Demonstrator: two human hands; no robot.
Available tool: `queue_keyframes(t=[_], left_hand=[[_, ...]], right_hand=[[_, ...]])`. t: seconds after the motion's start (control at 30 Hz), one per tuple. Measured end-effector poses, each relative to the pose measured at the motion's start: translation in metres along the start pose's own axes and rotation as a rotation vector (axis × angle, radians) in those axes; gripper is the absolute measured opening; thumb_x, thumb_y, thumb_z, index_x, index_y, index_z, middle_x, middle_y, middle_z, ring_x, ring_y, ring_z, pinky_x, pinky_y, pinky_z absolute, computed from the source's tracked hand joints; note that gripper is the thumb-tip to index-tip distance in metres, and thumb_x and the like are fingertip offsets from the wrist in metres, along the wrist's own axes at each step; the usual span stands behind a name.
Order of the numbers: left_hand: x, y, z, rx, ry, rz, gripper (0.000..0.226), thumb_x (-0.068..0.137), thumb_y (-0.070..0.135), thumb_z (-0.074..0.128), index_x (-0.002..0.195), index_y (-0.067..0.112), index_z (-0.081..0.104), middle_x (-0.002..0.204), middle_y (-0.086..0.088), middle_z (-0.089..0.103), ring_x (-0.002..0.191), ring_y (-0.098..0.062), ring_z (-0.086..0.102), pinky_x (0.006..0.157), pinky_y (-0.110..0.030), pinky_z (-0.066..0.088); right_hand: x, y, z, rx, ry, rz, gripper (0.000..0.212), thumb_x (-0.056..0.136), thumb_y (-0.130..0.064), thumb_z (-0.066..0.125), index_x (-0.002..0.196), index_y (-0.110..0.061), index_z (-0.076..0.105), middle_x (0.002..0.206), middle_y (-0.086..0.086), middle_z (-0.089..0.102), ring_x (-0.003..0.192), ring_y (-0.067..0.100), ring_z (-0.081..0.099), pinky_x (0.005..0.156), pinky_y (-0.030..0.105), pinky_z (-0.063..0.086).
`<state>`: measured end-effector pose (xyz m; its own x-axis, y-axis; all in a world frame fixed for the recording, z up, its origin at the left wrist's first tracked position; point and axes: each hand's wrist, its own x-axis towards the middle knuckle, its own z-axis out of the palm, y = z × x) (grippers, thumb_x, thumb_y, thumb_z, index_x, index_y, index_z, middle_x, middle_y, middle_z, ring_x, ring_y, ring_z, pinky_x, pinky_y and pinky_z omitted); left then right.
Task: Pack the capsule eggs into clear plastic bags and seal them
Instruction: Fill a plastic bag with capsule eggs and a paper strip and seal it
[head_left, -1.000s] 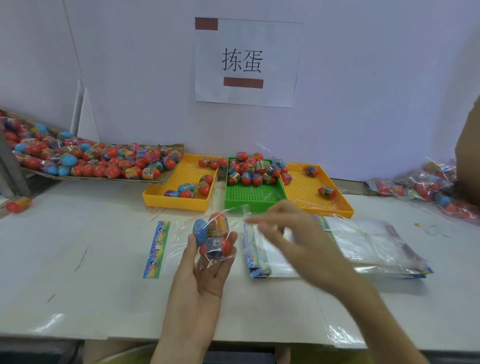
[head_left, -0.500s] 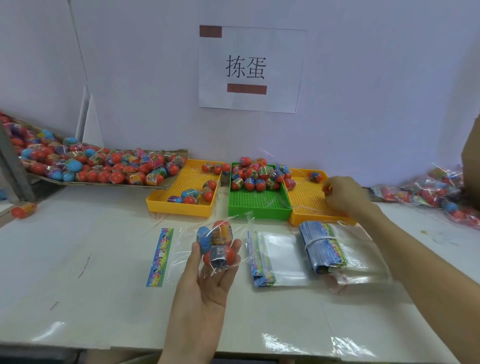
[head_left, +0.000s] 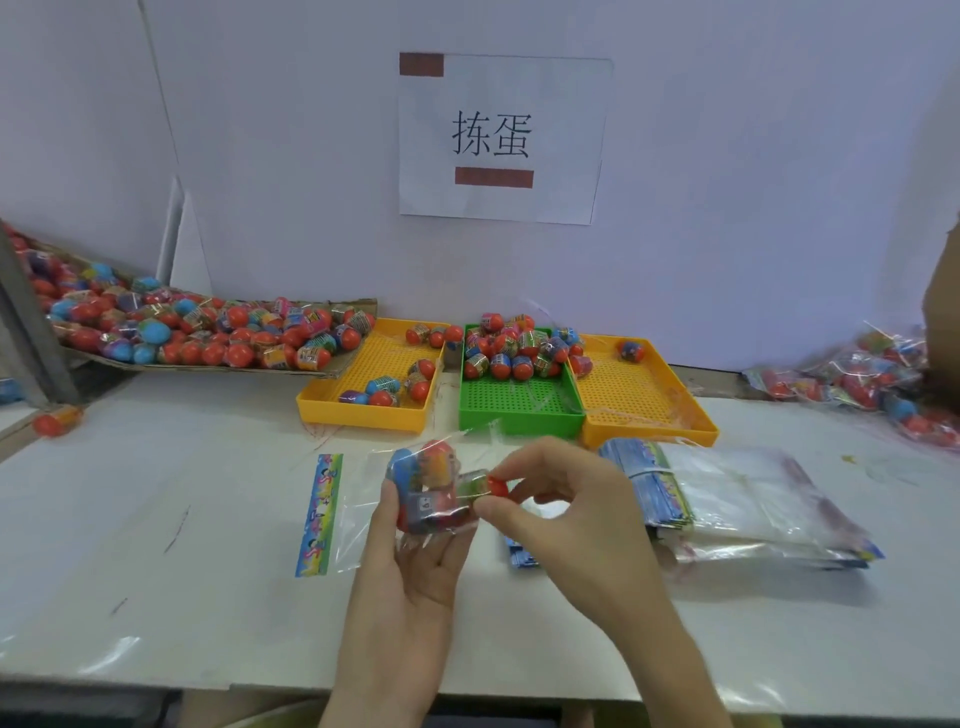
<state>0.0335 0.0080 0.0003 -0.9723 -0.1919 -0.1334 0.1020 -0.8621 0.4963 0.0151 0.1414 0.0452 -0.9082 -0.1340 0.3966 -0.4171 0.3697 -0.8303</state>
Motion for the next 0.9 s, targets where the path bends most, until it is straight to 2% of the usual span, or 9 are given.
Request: queue_keyframes(t=[0.1,0.23,0.33,0.43,0.53,0.63,0.7,0.8,0.9], left_hand=[[0.002,-0.001,0.000,0.012,-0.001,0.006,0.041,0.086,0.035,0.062,0.112,0.007,0.076,0.112,-0.019,0.075,0.095,-0.027,0.076,0.063,-0.031,0.062],[0.002,-0.003,-0.001,0.050,0.017,0.025,0.043,0.086,0.035,0.062,0.115,0.006,0.074,0.121,-0.017,0.072,0.105,-0.025,0.073,0.072,-0.031,0.062],[0.001,-0.003,-0.003,0.063,0.018,-0.011,0.050,0.086,0.039,0.061,0.119,0.003,0.071,0.126,-0.018,0.070,0.110,-0.020,0.071,0.084,-0.028,0.060],[0.002,-0.002,-0.006,0.053,-0.011,-0.012,0.049,0.091,0.042,0.057,0.120,0.006,0.073,0.126,-0.016,0.070,0.113,-0.019,0.069,0.086,-0.031,0.061],[0.002,-0.004,-0.006,0.045,-0.043,0.051,0.038,0.098,0.039,0.051,0.112,0.017,0.078,0.128,-0.012,0.070,0.117,-0.022,0.068,0.095,-0.040,0.051],[0.000,-0.004,-0.005,0.047,-0.063,0.060,0.038,0.097,0.039,0.052,0.116,0.018,0.077,0.131,-0.013,0.068,0.116,-0.023,0.067,0.093,-0.042,0.052],[-0.002,-0.003,-0.003,0.049,-0.116,0.055,0.044,0.094,0.043,0.059,0.125,0.014,0.071,0.134,-0.016,0.065,0.121,-0.027,0.065,0.094,-0.042,0.053],[-0.006,-0.001,-0.003,-0.056,-0.137,0.059,0.088,0.060,0.051,0.091,0.135,0.014,0.064,0.138,-0.019,0.062,0.125,-0.037,0.061,0.101,-0.057,0.044],[-0.008,0.004,-0.006,-0.184,-0.175,0.014,0.092,0.043,0.053,0.098,0.124,0.018,0.073,0.137,-0.015,0.063,0.122,-0.039,0.063,0.096,-0.065,0.050]], right_hand=[[-0.002,0.008,0.009,0.032,0.012,-0.011,0.021,0.072,-0.011,0.087,0.079,-0.025,0.072,0.078,-0.018,0.072,0.076,0.004,0.069,0.074,0.011,0.045],[-0.004,0.010,0.018,0.029,0.028,-0.057,0.017,0.075,-0.011,0.084,0.076,-0.025,0.075,0.083,-0.017,0.072,0.085,0.009,0.068,0.078,0.012,0.044],[-0.012,0.006,0.030,-0.048,-0.035,-0.132,0.009,0.086,-0.027,0.071,0.085,-0.032,0.078,0.093,-0.024,0.070,0.100,0.006,0.061,0.092,0.026,0.043],[-0.018,0.006,0.034,-0.100,-0.052,-0.123,0.017,0.090,-0.043,0.062,0.097,-0.037,0.077,0.106,-0.032,0.067,0.114,0.005,0.055,0.103,0.037,0.038],[-0.023,0.007,0.033,-0.055,0.077,-0.064,0.030,0.075,-0.052,0.073,0.104,-0.043,0.070,0.121,-0.029,0.058,0.127,0.001,0.046,0.108,0.029,0.034],[-0.023,0.009,0.035,-0.028,0.126,-0.008,0.028,0.074,-0.037,0.085,0.096,-0.041,0.069,0.119,-0.027,0.052,0.129,0.001,0.043,0.104,0.019,0.032],[-0.019,0.009,0.034,-0.010,0.107,-0.013,0.019,0.080,-0.022,0.082,0.086,-0.037,0.071,0.114,-0.026,0.055,0.126,0.001,0.046,0.101,0.017,0.032],[-0.007,0.008,0.021,0.099,0.142,-0.019,0.020,0.086,-0.011,0.076,0.080,-0.030,0.072,0.110,-0.023,0.058,0.120,0.002,0.054,0.097,0.019,0.041],[0.007,0.003,0.001,0.228,0.138,-0.039,0.021,0.088,-0.011,0.071,0.076,-0.029,0.068,0.111,-0.016,0.061,0.114,0.003,0.058,0.087,0.020,0.050]])
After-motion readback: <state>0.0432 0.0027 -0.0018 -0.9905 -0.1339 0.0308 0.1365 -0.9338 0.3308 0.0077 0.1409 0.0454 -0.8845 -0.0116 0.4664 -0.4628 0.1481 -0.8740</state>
